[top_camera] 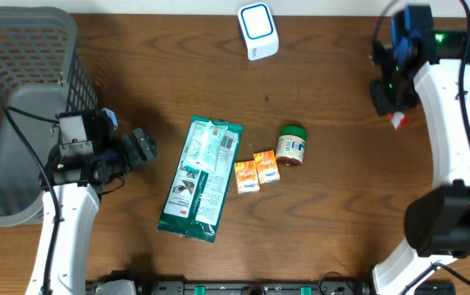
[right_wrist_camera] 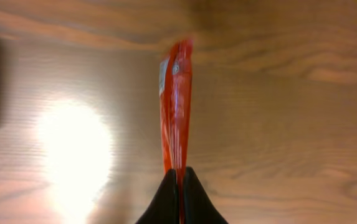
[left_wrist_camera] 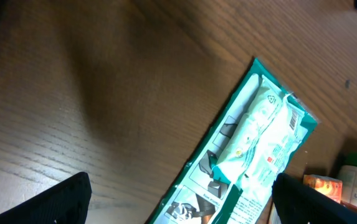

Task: Scan the item barcode
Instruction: 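Move the scanned sachet right and lower it onto the table, then open the right gripper to release the sachet at the right side, then move the right gripper left toward the green-lidded jar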

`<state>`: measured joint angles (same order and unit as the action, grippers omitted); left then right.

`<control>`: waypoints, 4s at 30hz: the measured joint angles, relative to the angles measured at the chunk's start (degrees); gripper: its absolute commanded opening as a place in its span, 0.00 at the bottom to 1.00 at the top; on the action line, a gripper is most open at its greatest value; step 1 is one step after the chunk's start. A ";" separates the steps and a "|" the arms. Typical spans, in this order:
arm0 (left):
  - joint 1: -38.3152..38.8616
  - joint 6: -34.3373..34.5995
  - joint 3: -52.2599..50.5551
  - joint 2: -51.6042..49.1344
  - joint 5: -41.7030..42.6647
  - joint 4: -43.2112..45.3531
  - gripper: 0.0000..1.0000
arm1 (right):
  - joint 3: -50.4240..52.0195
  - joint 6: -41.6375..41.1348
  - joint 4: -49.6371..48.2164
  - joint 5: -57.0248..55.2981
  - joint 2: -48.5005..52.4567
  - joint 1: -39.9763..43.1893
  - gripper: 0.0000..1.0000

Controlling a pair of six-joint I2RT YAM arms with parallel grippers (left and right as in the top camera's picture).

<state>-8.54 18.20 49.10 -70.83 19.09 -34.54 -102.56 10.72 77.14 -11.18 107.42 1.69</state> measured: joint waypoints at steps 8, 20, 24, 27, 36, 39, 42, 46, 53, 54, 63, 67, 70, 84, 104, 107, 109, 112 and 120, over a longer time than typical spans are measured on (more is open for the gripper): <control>-0.02 0.00 0.00 0.00 0.04 0.04 0.93 | 20.96 -1.36 -22.64 -1.95 0.22 8.50 0.15; -0.02 0.00 0.00 0.00 0.02 0.02 0.93 | 27.10 -2.99 -27.52 2.16 0.22 10.08 0.61; -0.04 0.00 0.00 0.00 0.02 0.04 0.93 | 28.15 -7.58 -25.92 5.27 0.22 10.10 0.15; -0.04 0.02 0.00 0.00 0.02 0.04 0.93 | 32.04 -11.13 -27.58 6.51 0.22 10.47 0.15; -0.04 0.00 0.00 0.00 0.02 0.02 0.93 | 43.89 -18.38 -42.27 8.74 -3.15 14.34 0.16; -0.04 0.00 0.00 0.00 0.02 0.02 0.93 | 44.70 -19.06 -43.80 7.96 -3.67 15.23 0.16; -0.04 0.00 0.00 0.00 0.04 0.02 0.93 | 44.59 -19.37 -43.39 6.25 -3.65 16.11 0.15; -0.04 0.02 0.00 0.00 0.02 0.04 0.93 | 44.11 -19.54 -42.45 6.64 -3.45 16.68 0.20; -0.04 0.02 0.00 0.00 0.02 0.02 0.93 | 43.95 -18.64 -42.25 5.31 -3.37 16.87 0.19; -0.04 0.02 0.00 0.00 0.02 0.04 0.93 | 43.95 -18.64 -42.25 4.70 -3.34 16.87 0.19; -0.04 0.02 0.00 0.00 0.02 0.02 0.93 | 43.69 -18.58 -39.56 7.52 -3.32 16.94 0.21; -0.04 0.02 0.00 0.00 0.02 0.02 0.93 | 43.82 -18.43 -38.47 10.75 -3.45 16.94 0.15; -0.04 0.02 0.00 0.00 0.02 0.02 0.93 | 45.16 -18.38 -39.32 11.21 -4.17 16.94 0.16; -0.04 0.02 0.00 0.00 0.04 0.02 0.93 | 47.56 -24.65 -39.69 -4.61 -5.14 16.81 0.20; -0.04 0.02 0.00 0.00 0.02 0.02 0.93 | 48.19 -26.03 -41.79 -5.44 -5.11 16.90 0.09; -0.04 0.02 0.00 0.00 0.02 0.04 0.93 | 47.71 -23.58 -41.51 -3.43 -5.14 17.40 0.14; -0.04 0.02 0.00 0.00 0.02 0.02 0.93 | 47.12 -21.70 -41.99 1.27 -5.18 17.44 0.21; -0.04 0.00 0.00 0.00 0.02 0.04 0.93 | 46.47 -19.67 -43.08 11.08 -5.05 15.56 0.34; -0.04 0.02 0.00 0.00 0.02 0.02 0.93 | 46.60 -18.56 -45.35 39.93 -4.26 12.76 0.64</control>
<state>-8.58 18.22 49.10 -70.83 19.11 -34.52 -55.96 -7.84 31.79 28.75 103.15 14.46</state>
